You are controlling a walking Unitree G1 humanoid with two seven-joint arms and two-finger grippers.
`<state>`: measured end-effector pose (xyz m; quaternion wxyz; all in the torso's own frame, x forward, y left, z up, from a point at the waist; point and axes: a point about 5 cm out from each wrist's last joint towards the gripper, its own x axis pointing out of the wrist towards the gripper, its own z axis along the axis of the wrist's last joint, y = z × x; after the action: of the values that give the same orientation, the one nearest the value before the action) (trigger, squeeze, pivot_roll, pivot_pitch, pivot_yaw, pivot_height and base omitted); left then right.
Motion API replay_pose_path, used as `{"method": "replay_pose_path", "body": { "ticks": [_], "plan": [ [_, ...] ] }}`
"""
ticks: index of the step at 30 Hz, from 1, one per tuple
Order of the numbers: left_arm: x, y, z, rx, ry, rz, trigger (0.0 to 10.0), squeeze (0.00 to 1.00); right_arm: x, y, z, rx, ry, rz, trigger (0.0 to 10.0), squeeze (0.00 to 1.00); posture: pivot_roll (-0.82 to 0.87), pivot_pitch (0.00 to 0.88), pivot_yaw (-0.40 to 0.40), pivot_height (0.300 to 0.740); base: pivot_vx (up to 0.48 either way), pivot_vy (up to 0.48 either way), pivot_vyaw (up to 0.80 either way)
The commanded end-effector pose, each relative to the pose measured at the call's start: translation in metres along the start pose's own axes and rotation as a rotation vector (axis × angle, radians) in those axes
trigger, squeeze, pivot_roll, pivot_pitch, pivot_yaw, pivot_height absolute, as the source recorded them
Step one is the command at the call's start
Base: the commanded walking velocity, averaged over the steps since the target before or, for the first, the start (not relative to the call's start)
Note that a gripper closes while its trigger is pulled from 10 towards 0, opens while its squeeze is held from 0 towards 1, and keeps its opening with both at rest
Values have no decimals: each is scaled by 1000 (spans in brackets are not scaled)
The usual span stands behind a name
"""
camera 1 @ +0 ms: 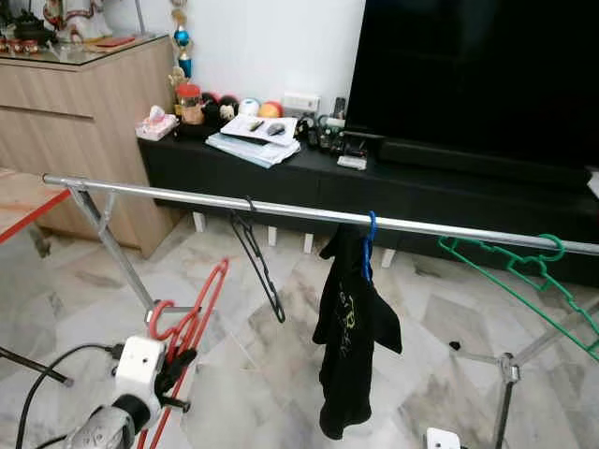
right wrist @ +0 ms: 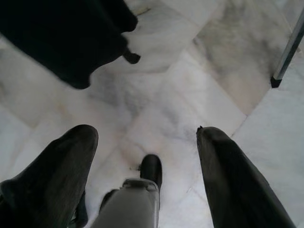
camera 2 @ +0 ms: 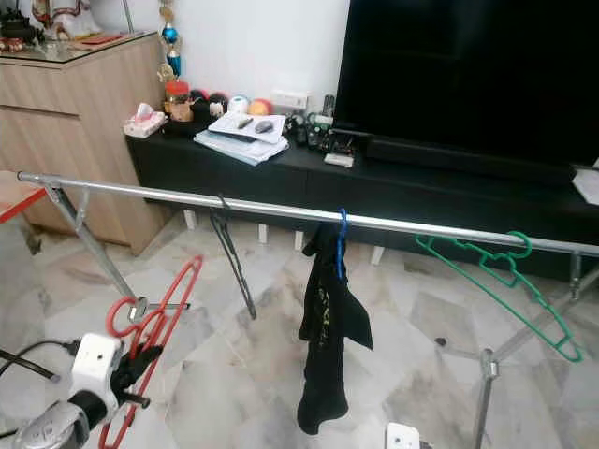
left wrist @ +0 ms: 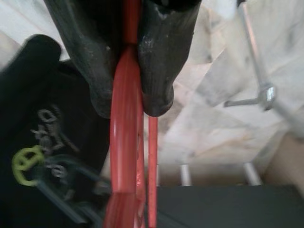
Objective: Hang hanger
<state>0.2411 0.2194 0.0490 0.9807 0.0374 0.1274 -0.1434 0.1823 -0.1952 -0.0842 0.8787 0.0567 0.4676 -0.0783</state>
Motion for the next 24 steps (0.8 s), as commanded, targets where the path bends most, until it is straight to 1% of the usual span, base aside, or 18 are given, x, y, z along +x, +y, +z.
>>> {"method": "replay_pose_path", "body": {
  "ticks": [1,3,4,7,10,11,12,13,14,17,18,21,22,23,24],
  "plan": [
    [-6,-6,-1,77,76,-126,10000,0,-1,-6,-5,0,18,-14,10000,0,65,0,-41,740,0,0,0],
    [-11,-5,-3,128,127,-174,10000,0,-1,-6,-5,-2,18,-14,10000,0,66,0,-42,740,0,0,0],
    [-14,-5,-6,179,179,-215,10000,0,-1,-6,-4,-3,18,-14,10000,0,69,0,-44,740,0,0,0],
    [-19,-2,-13,272,272,-255,10000,0,-1,-5,-4,-10,19,-11,10000,0,72,0,-44,740,0,0,0],
    [-22,-1,-17,323,330,-289,10000,0,-1,-5,-3,-19,20,-8,10000,0,68,0,-43,740,0,0,0],
    [-23,-4,-15,319,329,-319,10000,0,-1,-5,-3,-22,20,-6,10000,0,65,0,-43,740,0,0,0],
    [-23,-4,-15,319,329,-319,10000,0,-1,-5,-3,-22,20,-6,10000,0,65,0,-43,740,0,0,0],
    [-25,-9,-9,310,329,-369,10000,0,-1,-5,-3,-26,20,-3,10000,0,66,0,-45,740,0,0,0],
    [-27,-13,-4,325,336,-421,10000,0,-1,-5,-2,-28,20,-2,10000,0,69,0,-46,740,0,0,0],
    [-27,-16,0,333,331,-446,10000,0,0,-5,-2,-31,21,-2,10000,0,70,0,-46,740,0,0,0],
    [-26,-19,5,333,315,-464,10000,0,0,-5,-2,-32,22,-2,10000,0,72,0,-48,740,0,0,0],
    [-21,-23,11,329,292,-466,10000,0,0,-5,-2,-34,22,0,10000,0,71,0,-47,740,0,0,0],
    [-17,-26,11,332,281,-458,10000,0,0,-5,-2,-38,23,3,10000,0,67,0,-44,740,0,0,0],
    [-15,-26,11,338,276,-449,10000,0,0,-4,-2,-39,23,3,10000,0,67,0,-44,740,0,0,0],
    [-12,-25,8,330,272,-415,10000,0,0,-4,-2,-40,22,5,10000,0,66,0,-43,740,0,0,0]
  ]
}}
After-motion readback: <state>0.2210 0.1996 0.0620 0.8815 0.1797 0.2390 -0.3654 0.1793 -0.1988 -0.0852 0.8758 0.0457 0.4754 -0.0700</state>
